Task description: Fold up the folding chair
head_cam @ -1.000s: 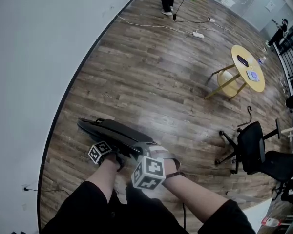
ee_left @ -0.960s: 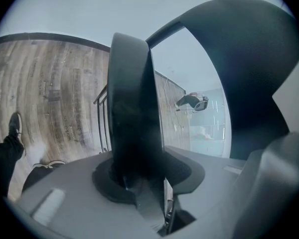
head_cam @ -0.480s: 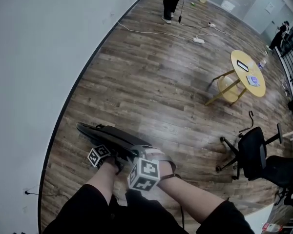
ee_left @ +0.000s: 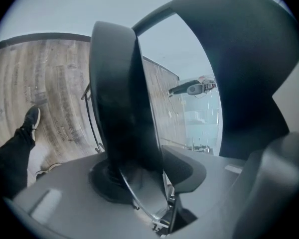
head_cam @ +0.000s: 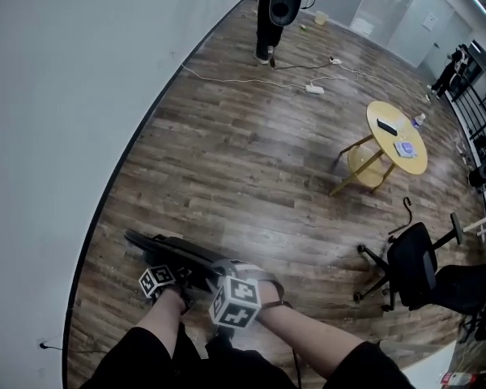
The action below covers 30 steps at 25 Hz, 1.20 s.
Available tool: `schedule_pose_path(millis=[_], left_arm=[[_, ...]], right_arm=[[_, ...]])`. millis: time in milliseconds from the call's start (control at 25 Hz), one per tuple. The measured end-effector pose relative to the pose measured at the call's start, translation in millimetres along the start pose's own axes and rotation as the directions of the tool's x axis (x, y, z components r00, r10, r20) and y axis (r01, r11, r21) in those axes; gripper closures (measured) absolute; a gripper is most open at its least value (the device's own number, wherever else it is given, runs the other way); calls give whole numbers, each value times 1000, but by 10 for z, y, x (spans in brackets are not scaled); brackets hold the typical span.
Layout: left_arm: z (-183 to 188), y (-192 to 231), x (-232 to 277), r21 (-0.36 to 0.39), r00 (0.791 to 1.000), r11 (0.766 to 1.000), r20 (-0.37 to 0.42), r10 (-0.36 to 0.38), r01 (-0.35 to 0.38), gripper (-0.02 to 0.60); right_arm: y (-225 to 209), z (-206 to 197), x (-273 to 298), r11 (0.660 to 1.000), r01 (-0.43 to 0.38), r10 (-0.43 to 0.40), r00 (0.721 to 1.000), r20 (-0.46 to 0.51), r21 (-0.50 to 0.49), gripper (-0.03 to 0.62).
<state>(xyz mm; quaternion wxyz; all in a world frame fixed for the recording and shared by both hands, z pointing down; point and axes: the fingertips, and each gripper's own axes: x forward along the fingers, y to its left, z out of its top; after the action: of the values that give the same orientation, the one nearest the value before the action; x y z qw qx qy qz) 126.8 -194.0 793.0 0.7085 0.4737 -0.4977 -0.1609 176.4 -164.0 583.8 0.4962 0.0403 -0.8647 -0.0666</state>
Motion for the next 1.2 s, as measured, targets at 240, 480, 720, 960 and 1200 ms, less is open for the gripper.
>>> schedule_pose_path(millis=[240,480,720,960,1200], left_arm=[[-198,-137,-28,100,968,988,-231,-94,120,408],[-452,-131,-172,105,876,973,-463,-135,205,382],[-424,12,-456,157,786,961,-612,-86,227,405],[-129,-69,-860,215,775,928,-622,-111,305,403],[169,-347,-1505,304,773,865,-618,-139,398,403]], right_arm=[[-142,-39,-27,1000,-18,18,1000,0,23,536],[-210,-95,-65,998,-42,41,999,2,46,536],[-258,-126,-59,996,-47,48,999,-8,79,536],[-300,-156,-38,995,-45,46,999,-16,84,536],[-290,-163,-33,995,-46,47,999,-9,86,536]])
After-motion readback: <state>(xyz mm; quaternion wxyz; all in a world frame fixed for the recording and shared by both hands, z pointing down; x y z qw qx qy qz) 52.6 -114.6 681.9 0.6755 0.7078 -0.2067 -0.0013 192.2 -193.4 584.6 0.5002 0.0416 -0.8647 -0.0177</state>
